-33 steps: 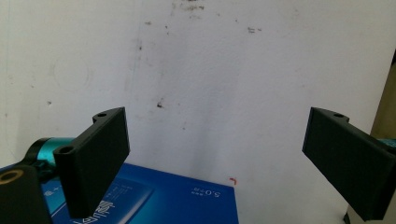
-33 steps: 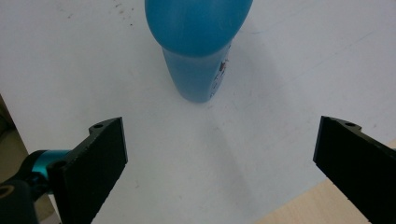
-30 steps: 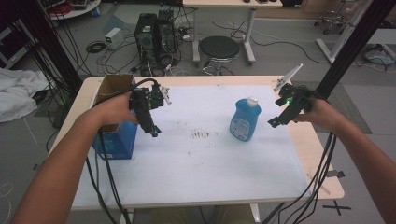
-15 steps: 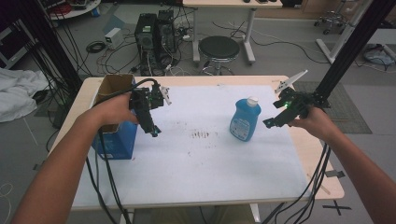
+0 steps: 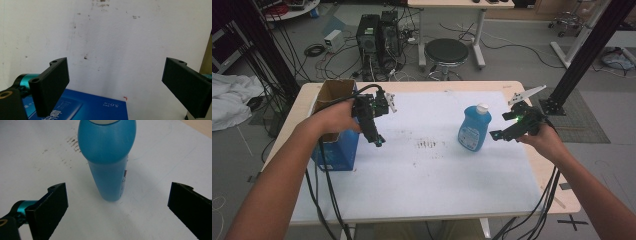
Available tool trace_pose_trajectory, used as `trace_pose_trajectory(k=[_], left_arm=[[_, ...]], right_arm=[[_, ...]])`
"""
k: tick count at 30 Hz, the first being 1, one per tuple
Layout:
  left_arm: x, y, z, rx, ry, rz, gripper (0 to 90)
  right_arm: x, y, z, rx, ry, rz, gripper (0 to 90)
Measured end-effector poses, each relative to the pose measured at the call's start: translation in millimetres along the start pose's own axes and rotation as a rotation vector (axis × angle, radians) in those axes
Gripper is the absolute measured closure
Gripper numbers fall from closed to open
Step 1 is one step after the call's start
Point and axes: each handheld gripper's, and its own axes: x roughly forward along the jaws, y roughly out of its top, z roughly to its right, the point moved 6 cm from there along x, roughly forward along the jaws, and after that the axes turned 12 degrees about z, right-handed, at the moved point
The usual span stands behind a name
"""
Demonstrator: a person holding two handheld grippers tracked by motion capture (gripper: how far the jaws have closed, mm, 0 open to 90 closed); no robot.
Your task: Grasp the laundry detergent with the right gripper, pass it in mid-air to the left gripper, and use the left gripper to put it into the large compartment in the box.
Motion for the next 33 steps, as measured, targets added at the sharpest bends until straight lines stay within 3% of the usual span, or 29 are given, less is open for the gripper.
trace_pose_trajectory(k=[15, 33], left_arm=[[0.1, -1.5, -1.0, -0.002, 0.002, 0.003, 7.4], [0.1, -2.3, -1.8, -0.008, 0.004, 0.006, 7.4]], right_arm=[[8.2, -7.4, -6.2, -0.002, -0.017, 0.066, 1.8], [27.5, -9.9, -10.6, 0.005, 0.005, 0.152, 1.8]])
